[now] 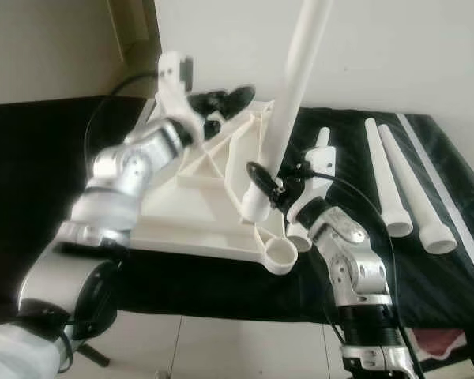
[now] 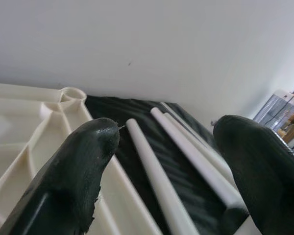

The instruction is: Building children table

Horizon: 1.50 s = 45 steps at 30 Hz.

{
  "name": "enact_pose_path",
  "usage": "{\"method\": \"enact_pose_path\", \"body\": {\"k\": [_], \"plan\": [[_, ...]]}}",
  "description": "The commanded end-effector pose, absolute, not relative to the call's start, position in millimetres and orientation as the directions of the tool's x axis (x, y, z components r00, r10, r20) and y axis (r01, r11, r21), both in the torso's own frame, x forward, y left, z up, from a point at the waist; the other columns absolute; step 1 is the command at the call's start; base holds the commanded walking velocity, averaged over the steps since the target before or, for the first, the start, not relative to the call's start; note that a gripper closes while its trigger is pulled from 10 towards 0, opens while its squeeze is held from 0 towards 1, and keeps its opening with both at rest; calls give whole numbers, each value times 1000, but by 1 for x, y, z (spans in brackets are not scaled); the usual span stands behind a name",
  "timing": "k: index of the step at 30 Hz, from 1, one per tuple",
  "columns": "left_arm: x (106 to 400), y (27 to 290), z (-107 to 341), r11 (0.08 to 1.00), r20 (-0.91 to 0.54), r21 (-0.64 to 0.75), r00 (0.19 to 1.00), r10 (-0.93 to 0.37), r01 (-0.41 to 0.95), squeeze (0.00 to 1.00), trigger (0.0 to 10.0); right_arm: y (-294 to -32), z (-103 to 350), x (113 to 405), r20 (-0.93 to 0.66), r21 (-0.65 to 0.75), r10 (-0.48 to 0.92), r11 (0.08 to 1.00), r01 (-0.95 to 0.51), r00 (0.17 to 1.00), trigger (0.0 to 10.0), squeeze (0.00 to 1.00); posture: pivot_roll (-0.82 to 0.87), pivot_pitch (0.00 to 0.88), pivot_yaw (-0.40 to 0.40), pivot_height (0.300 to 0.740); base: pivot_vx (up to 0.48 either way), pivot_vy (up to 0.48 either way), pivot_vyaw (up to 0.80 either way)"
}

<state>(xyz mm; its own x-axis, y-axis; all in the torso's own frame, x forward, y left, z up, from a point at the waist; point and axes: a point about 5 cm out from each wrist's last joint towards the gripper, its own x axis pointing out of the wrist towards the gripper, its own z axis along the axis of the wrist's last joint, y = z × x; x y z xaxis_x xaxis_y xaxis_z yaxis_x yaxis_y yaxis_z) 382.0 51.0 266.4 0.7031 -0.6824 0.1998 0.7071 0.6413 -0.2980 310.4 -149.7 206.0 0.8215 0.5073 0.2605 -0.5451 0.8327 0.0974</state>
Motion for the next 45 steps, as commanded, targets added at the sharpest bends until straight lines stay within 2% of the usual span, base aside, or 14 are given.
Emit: {"method": "enact_pose_path", "body": {"k": [1, 8, 10, 18, 19, 27, 31, 45], "plan": [[375, 51, 261, 624, 205, -220, 661, -722, 750, 0, 10000, -153, 214, 308, 304, 85, 455, 862, -499, 837, 10000, 0, -3, 0, 10, 740, 0, 0, 0], [367, 57, 245, 673, 202, -98, 677, -708, 733, 0, 10000, -155, 214, 307, 306, 72, 392, 899, -432, 868, 10000, 0, -6, 0, 12, 740, 0, 0, 0], [357, 61, 230, 678, 174, -42, 673, -719, 734, 0, 10000, -153, 212, 304, 301, 43, 359, 920, -389, 883, 10000, 0, -2, 0, 9, 740, 0, 0, 0], [337, 71, 208, 683, 154, 18, 673, -723, 730, 0, 10000, -147, 206, 299, 295, 22, 325, 938, -347, 898, 10000, 0, 5, 0, 5, 740, 0, 0, 0], [327, 72, 204, 630, 160, 21, 619, -769, 777, 0, 10000, -145, 205, 297, 298, 25, 319, 939, -342, 900, 10000, 0, 5, 0, 5, 740, 0, 0, 0], [302, 73, 186, 556, 113, 83, 546, -830, 827, 0, 10000, -140, 193, 289, 288, -16, 300, 951, -309, 909, 10000, 0, 32, 0, -1, 740, 0, 0, 0], [287, 75, 175, 477, 105, 64, 470, -877, 877, 0, 10000, -135, 183, 283, 258, -51, 315, 949, -312, 913, 10000, 0, 37, 0, -4, 740, 0, 0, 0], [272, 79, 148, 393, -69, 149, 406, -911, 907, 0, 10000, -135, 176, 277, 260, -39, 266, 963, -265, 928, 10000, 0, 29, 0, 7, 740, 0, 0, 0]]}}
